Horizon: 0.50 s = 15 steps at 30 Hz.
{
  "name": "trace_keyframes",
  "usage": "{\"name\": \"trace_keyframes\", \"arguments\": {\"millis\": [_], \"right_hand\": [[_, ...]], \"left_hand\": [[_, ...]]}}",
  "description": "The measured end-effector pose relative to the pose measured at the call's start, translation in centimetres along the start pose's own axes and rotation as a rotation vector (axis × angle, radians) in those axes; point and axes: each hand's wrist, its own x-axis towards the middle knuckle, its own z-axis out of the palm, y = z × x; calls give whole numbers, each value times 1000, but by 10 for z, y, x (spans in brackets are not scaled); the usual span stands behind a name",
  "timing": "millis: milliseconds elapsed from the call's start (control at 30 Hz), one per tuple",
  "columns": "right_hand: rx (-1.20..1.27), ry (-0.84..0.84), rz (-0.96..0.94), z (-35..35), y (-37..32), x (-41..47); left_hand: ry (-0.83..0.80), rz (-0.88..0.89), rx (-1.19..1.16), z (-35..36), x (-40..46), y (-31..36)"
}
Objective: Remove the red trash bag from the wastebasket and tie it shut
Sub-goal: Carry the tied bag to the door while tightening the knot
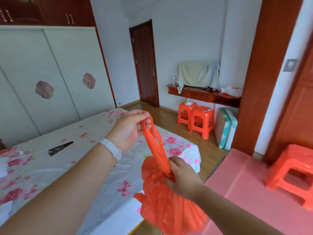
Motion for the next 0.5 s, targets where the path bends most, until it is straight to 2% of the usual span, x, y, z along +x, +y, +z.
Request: {"name": "trace_keyframes", "arguments": {"millis": [167,500], "right_hand": [[-82,-40,70,-9,49,0],[-161,-48,288,-13,159,50]], "left_hand": [[-80,-49,-54,32,53,-25],[-356,-111,-85,86,197,-69]]}}
